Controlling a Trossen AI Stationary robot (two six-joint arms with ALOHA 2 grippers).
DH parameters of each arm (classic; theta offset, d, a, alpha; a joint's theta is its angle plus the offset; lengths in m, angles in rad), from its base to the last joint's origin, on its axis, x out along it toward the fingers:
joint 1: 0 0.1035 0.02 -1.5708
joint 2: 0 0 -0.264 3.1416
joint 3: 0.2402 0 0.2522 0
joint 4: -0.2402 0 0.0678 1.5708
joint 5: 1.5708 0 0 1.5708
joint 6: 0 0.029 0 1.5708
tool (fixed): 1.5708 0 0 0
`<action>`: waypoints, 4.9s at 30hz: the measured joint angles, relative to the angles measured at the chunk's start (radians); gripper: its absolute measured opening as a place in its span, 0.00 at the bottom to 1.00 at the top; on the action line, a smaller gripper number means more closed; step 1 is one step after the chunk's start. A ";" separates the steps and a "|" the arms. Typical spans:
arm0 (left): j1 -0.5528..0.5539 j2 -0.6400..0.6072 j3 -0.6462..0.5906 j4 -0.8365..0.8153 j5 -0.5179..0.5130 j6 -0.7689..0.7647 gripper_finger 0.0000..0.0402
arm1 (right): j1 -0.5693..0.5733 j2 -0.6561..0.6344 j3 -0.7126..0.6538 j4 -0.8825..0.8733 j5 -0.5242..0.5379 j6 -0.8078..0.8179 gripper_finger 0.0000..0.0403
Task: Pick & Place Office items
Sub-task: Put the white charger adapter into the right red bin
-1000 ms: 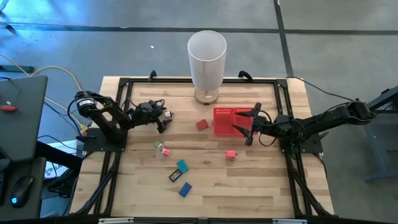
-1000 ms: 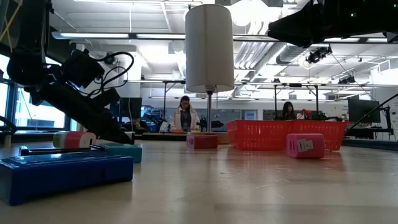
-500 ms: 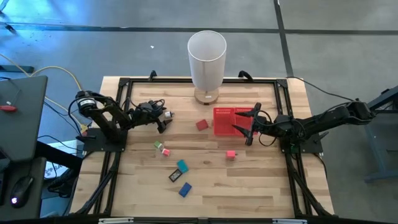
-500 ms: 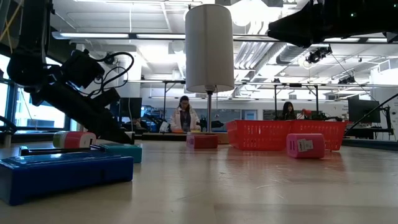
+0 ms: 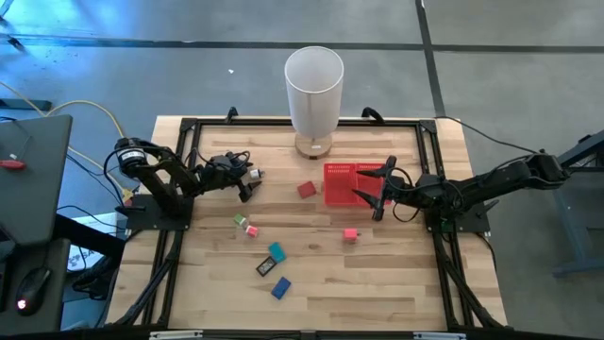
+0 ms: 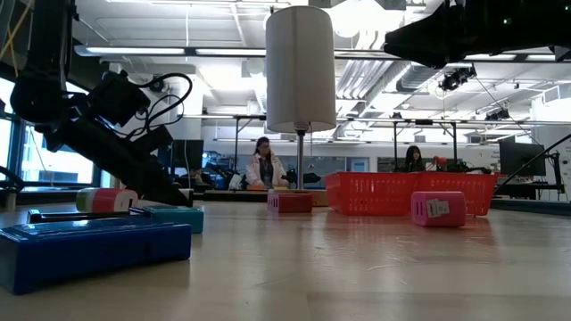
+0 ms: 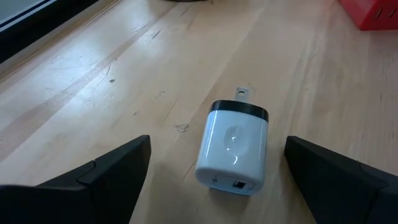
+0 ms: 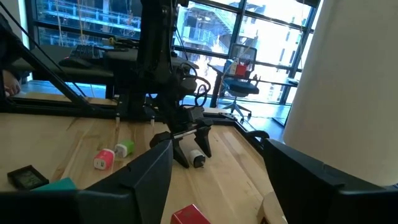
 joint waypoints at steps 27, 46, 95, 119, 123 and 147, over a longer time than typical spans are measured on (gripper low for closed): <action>0.000 0.000 0.001 -0.002 0.047 -0.002 0.78 | 0.000 0.000 0.000 -0.001 0.000 0.000 0.60; -0.002 0.000 0.000 -0.001 0.042 -0.012 0.72 | 0.000 0.000 0.000 -0.001 0.000 0.000 0.60; -0.051 0.000 0.000 -0.002 0.028 -0.065 0.35 | 0.000 0.000 0.000 -0.009 0.001 0.002 0.60; -0.050 0.000 0.000 0.012 0.040 -0.079 0.35 | 0.000 0.000 0.000 -0.009 0.001 0.002 0.60; -0.050 0.000 -0.001 0.031 0.040 -0.079 0.35 | 0.000 0.000 0.000 -0.009 0.001 0.001 0.60; -0.165 0.000 -0.001 0.231 0.008 -0.117 0.31 | 0.000 0.000 0.000 -0.037 0.001 0.001 0.60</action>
